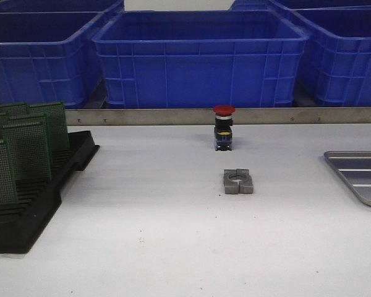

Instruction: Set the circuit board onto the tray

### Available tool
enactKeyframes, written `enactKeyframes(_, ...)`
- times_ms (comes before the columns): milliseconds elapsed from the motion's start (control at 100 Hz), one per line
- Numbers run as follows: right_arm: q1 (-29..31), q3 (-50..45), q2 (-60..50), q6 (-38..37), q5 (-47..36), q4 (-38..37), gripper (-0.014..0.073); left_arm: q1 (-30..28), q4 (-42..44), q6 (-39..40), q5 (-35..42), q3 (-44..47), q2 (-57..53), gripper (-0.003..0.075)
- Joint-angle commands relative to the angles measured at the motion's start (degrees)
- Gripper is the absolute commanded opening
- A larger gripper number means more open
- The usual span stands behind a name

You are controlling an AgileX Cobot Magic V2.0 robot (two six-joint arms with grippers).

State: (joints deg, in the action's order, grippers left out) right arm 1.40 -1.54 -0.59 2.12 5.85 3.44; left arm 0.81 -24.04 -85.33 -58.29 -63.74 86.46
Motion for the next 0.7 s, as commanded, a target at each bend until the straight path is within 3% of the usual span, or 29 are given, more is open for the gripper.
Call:
enactKeyframes(0, 0.0, 0.0, -1.3, 0.4, -3.9, 0.0, -0.006, -0.1, -2.4, -1.7, 2.8, -2.0, -0.7, 0.0314)
enactKeyframes(560, 0.0, 0.0, -1.3, 0.4, -3.9, 0.0, -0.006, -0.1, -8.0, -3.8, -0.3, -2.0, 8.7, 0.0309)
enactKeyframes(690, 0.0, 0.0, -1.3, 0.4, -3.9, 0.0, -0.006, -0.1, -8.0, -3.8, -3.2, -2.0, 8.9, 0.019)
